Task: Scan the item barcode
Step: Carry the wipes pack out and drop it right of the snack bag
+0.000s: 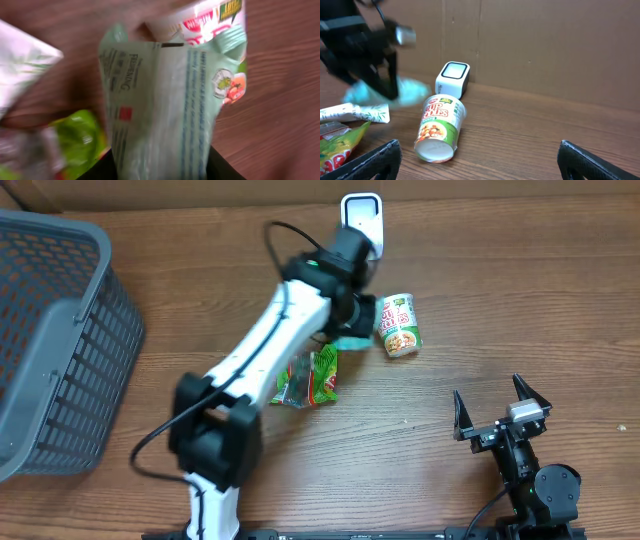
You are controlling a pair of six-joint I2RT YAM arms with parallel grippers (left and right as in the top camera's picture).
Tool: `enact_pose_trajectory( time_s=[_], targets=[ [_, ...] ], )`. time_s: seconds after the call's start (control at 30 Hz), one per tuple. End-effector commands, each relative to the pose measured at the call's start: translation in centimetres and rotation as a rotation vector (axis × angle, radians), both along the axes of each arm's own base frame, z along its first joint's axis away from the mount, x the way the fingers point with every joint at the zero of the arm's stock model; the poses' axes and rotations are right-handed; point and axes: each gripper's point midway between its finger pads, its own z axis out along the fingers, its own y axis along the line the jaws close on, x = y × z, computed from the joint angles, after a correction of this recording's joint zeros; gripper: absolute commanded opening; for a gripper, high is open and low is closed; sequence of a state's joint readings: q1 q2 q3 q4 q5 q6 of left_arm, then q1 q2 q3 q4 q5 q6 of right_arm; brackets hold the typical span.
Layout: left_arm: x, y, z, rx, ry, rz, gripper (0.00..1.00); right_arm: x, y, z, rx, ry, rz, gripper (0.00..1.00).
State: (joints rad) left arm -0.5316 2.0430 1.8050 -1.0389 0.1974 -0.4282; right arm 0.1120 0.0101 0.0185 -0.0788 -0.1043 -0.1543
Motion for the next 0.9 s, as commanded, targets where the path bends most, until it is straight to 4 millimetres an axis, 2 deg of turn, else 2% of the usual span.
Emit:
enact_pose_trajectory(
  time_s=[0.0, 0.1, 0.17, 0.23, 0.37, 0.43, 0.5, 0.63, 0.7, 0.77, 0.87],
  targets=[
    [-1.4, -2.7, -2.4, -0.013, 0.087, 0.068, 0.40, 0.0, 0.0, -0.2, 0.000, -0.002, -0.002, 1.00],
    [-2.1, -3.3, -3.9, 0.005, 0.133, 0.101, 0.40, 0.0, 0.0, -0.2, 0.000, -0.002, -0.002, 1.00],
    [-2.3, -3.4, -4.1, 0.007, 0.149, 0.133, 0.40, 0.0, 0.0, -0.2, 0.000, -0.002, -0.002, 1.00],
    [-2.2, -3.4, -4.1, 0.002, 0.152, 0.154, 0.40, 0.0, 0.0, -0.2, 0.000, -0.002, -0.002, 1.00],
    [-1.7, -3.5, -3.9, -0.010, 0.137, 0.149, 0.49, 0.0, 0.0, -0.2, 0.000, -0.002, -0.002, 1.00],
    [-1.2, -3.5, -3.1, -0.015, 0.108, 0.102, 0.52, 0.0, 0.0, -0.2, 0.000, -0.002, -0.002, 1.00],
    [-0.6, -3.0, -1.5, -0.015, 0.064, 0.031, 0.53, 0.0, 0.0, -0.2, 0.000, -0.002, -0.002, 1.00],
    [1.0, -1.0, 4.2, -0.008, -0.061, -0.114, 0.54, 0.0, 0.0, -0.2, 0.000, -0.002, -0.002, 1.00],
    [1.8, 0.9, 7.6, 0.006, -0.132, -0.137, 0.56, 0.0, 0.0, -0.2, 0.000, -0.002, -0.002, 1.00],
    [2.4, 2.8, 10.6, 0.015, -0.195, -0.158, 0.65, 0.0, 0.0, -0.2, 0.000, -0.002, -0.002, 1.00],
    [2.8, 7.6, 15.3, 0.050, -0.282, -0.155, 0.70, 0.0, 0.0, -0.2, 0.000, -0.002, -0.002, 1.00]
  ],
)
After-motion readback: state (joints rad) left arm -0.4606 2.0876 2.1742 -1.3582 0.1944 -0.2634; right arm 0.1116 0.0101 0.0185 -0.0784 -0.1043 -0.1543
